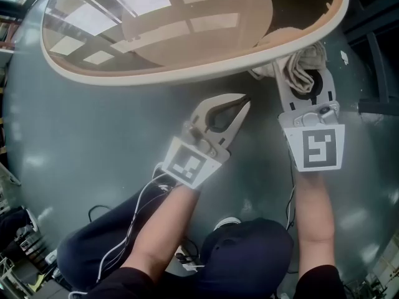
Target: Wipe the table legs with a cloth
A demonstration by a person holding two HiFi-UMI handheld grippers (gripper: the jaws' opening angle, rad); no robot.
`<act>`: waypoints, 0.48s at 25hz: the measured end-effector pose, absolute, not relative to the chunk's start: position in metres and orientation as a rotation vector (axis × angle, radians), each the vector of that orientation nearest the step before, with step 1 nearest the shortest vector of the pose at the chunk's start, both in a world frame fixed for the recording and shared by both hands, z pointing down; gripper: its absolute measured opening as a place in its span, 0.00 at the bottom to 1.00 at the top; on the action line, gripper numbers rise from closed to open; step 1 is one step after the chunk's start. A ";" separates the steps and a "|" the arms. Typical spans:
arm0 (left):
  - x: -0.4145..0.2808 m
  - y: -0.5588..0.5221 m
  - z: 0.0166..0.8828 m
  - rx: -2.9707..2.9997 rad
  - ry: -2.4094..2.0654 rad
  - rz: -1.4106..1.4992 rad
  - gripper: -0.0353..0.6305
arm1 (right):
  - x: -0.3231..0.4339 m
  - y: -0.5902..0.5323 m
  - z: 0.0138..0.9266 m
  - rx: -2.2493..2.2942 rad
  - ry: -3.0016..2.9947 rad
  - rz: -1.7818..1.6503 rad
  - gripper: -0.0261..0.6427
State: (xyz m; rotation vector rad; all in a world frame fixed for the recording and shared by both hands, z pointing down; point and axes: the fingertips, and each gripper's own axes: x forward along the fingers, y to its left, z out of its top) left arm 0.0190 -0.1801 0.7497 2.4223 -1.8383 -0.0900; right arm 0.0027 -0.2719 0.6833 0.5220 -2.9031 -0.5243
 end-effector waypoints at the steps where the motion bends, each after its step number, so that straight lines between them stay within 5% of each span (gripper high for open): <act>1: 0.019 -0.179 0.752 2.430 -1.835 -0.074 0.06 | 0.002 -0.273 0.694 0.519 -2.892 -0.507 0.17; 12: 0.023 -0.170 0.758 2.466 -1.882 -0.065 0.06 | 0.018 -0.282 0.813 0.561 -2.868 -0.116 0.16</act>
